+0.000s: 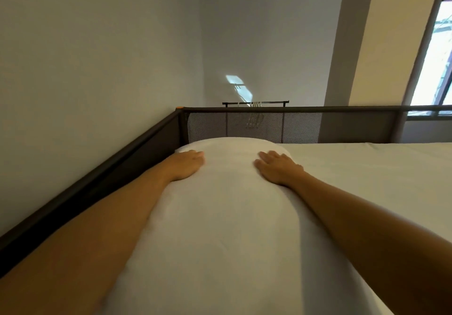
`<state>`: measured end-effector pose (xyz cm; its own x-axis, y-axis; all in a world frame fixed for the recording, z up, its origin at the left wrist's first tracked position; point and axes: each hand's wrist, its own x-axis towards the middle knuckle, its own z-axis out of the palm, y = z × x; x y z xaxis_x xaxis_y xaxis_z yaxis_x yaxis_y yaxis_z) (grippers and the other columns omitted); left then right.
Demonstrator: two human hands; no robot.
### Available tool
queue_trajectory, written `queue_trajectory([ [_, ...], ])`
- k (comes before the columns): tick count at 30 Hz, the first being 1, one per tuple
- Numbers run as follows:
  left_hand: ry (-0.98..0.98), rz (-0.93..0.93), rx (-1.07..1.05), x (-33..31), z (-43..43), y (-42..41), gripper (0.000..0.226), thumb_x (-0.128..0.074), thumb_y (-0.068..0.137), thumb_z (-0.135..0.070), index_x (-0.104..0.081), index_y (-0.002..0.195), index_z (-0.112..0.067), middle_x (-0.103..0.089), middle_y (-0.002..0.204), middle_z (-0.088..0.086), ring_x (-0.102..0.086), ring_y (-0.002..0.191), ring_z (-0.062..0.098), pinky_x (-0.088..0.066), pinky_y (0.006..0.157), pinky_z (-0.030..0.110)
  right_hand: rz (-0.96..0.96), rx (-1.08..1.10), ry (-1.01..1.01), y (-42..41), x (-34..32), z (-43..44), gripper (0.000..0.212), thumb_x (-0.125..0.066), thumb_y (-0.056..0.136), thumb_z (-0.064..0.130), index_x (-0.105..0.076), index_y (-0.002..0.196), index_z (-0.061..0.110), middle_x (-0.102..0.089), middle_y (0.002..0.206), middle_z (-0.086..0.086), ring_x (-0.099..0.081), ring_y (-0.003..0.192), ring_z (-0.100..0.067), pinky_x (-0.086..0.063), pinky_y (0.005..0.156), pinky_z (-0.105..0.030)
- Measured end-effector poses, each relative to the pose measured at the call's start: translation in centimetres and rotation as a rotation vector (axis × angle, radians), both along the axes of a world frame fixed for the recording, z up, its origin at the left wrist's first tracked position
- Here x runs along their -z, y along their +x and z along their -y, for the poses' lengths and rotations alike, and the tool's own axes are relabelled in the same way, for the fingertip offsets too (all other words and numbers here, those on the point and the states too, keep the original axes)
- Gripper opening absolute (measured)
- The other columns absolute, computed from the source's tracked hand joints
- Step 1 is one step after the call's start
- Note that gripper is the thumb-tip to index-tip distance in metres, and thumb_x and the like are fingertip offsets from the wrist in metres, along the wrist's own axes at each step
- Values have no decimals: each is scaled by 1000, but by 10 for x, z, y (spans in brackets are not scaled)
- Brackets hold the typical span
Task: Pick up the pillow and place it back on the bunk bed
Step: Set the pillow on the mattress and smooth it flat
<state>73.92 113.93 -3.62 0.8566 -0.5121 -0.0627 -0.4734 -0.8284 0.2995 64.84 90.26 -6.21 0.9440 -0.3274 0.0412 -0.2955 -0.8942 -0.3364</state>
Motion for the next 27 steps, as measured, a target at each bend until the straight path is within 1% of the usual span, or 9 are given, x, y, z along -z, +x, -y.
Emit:
queue_trajectory([
  [3,-26,-21,-107,3,-20,9,64,-20,93,-48,-23,151,-21,-21,160,8,-22,145,30,-15,117,41,-56,64,33,-10,4,21,65,-19,80,61,-35,133,27,-33,150,-8,-33,135,-37,-24,108,-57],
  [5,-35,12,-138,1,-27,10,64,-21,92,-48,-27,149,-21,-25,158,10,-26,143,31,-19,116,41,-64,55,16,-16,-4,25,63,-22,84,59,-39,130,20,-39,144,-14,-40,129,-40,-29,106,-56],
  [8,-28,103,-36,-12,-25,-8,55,-23,98,-38,-23,150,-22,-21,160,3,-20,146,26,-14,118,37,10,1,-50,-29,-23,13,72,-23,86,63,-35,140,18,-34,151,-11,-38,133,-39,-30,108,-52],
  [10,-41,142,34,-19,-16,-21,53,-24,99,-35,-22,151,-22,-19,160,-1,-17,147,20,-9,117,31,66,-91,-68,-34,-31,-5,66,-25,93,56,-31,145,15,-30,154,-11,-35,136,-36,-28,111,-48],
  [12,-33,165,102,-22,-4,-39,53,-25,100,-34,-22,151,-21,-17,161,-3,-16,147,16,-7,116,27,69,-182,-80,-43,-34,-30,61,-24,96,51,-31,145,16,-28,156,-9,-32,138,-34,-25,112,-47],
  [16,36,124,237,-5,0,-61,53,-22,101,-36,-15,152,-24,-10,162,-2,-10,148,13,-4,118,27,29,-274,-30,-56,-15,-47,60,-20,94,54,-33,143,22,-30,155,-7,-29,140,-30,-22,114,-48],
  [20,9,17,146,5,-31,-60,54,-21,100,-38,-12,152,-26,-7,162,-3,-8,148,13,-4,116,27,-51,-166,59,-77,-2,-21,56,-19,94,52,-39,137,21,-37,149,-7,-31,139,-29,-24,112,-48],
  [24,53,6,-27,-5,-64,-59,55,-20,100,-39,-14,152,-22,-13,162,2,-17,147,23,-12,116,34,-60,39,206,-100,-6,4,42,-25,100,35,-40,128,8,-47,128,-21,-47,121,-38,-38,99,-46],
  [27,65,132,-3,-18,-65,-80,55,-21,101,-32,-14,152,-14,-12,162,4,-15,147,25,-12,115,32,-36,14,6,-112,-20,0,57,-25,97,47,-36,138,8,-42,142,-20,-45,125,-38,-37,102,-44],
])
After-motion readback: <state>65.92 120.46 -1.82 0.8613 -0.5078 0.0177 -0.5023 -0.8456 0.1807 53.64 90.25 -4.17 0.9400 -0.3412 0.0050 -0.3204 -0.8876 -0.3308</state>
